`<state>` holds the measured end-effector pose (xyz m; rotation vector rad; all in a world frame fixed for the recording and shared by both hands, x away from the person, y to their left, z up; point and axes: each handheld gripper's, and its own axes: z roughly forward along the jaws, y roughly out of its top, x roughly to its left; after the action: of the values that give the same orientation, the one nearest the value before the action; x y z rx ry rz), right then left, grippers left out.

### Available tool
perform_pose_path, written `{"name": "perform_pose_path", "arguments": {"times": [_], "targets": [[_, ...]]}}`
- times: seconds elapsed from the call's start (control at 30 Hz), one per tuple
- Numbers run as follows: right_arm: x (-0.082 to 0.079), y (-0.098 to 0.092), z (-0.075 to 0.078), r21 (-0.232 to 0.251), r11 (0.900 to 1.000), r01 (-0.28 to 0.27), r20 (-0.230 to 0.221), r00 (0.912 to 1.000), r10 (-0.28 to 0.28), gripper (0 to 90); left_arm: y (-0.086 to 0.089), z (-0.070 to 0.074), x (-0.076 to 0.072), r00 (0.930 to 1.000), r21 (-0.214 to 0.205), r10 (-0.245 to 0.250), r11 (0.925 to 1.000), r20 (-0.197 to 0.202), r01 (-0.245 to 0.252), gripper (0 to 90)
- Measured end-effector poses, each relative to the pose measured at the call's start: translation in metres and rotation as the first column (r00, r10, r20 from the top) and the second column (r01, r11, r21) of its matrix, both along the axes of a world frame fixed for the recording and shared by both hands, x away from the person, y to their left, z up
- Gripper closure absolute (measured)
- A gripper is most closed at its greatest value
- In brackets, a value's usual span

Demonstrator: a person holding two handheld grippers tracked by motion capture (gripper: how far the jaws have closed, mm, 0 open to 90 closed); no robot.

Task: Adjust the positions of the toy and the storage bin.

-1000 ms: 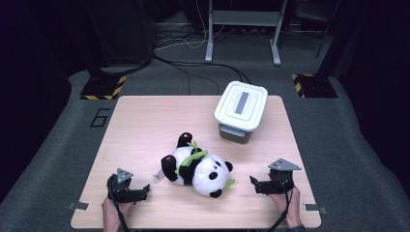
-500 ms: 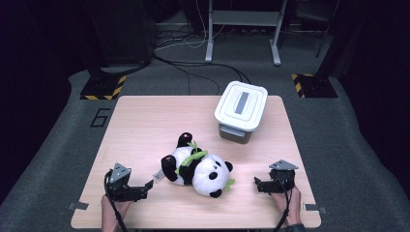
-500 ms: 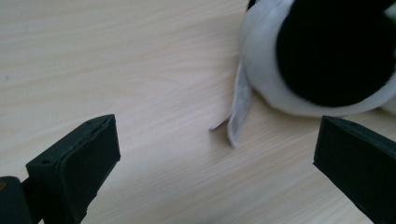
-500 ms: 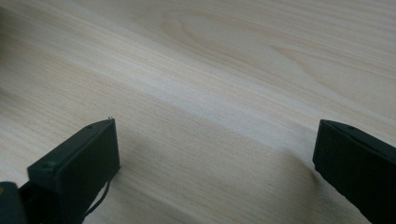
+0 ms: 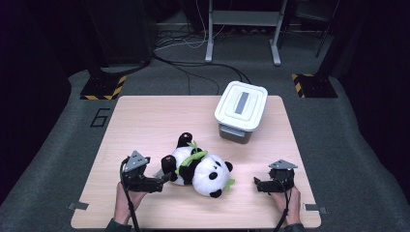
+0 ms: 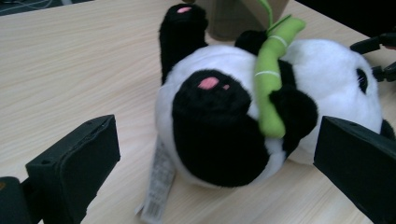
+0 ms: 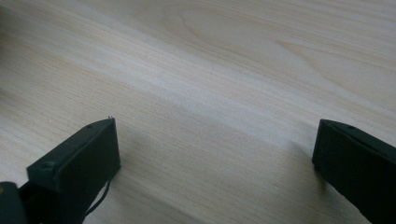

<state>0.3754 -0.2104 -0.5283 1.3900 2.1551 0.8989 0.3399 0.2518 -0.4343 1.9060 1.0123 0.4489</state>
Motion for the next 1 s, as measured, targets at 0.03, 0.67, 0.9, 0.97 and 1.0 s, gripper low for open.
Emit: {"name": "perform_pose_path", "arguments": {"times": [0.03, 0.67, 0.9, 0.97, 1.0], "targets": [[0.0, 0.0, 0.0, 0.0, 1.0, 0.0, 0.0, 1.0, 0.0, 0.0, -0.004, 0.0, 0.002, 0.9999, -0.001, -0.011, 0.9999, -0.004, 0.011, 0.0], [0.0, 0.0, 0.0, 0.009, 0.9999, 0.009, 0.005, 1.0, -0.009, 1.3, -0.017, -0.024, 0.021, 0.9944, -0.033, -0.06, 0.9978, -0.087, 0.058, 36.2], [0.0, 0.0, 0.0, 0.009, 0.9999, 0.01, 0.007, 0.9999, -0.01, 1.6, -0.012, -0.028, 0.018, 0.9969, -0.054, -0.05, 0.9975, -0.062, 0.046, 50.5], [0.0, 0.0, 0.0, 0.009, 0.9999, 0.011, 0.006, 0.9999, -0.011, 1.7, -0.009, -0.029, 0.017, 0.9992, -0.035, -0.016, 0.9993, -0.037, 0.015, 62.8], [-0.001, 0.0, 0.0, 0.008, 0.9999, 0.012, 0.008, 0.9999, -0.012, 1.8, -0.005, -0.032, 0.016, 0.999, -0.058, -0.027, 0.998, -0.036, 0.025, 63.4]]}}
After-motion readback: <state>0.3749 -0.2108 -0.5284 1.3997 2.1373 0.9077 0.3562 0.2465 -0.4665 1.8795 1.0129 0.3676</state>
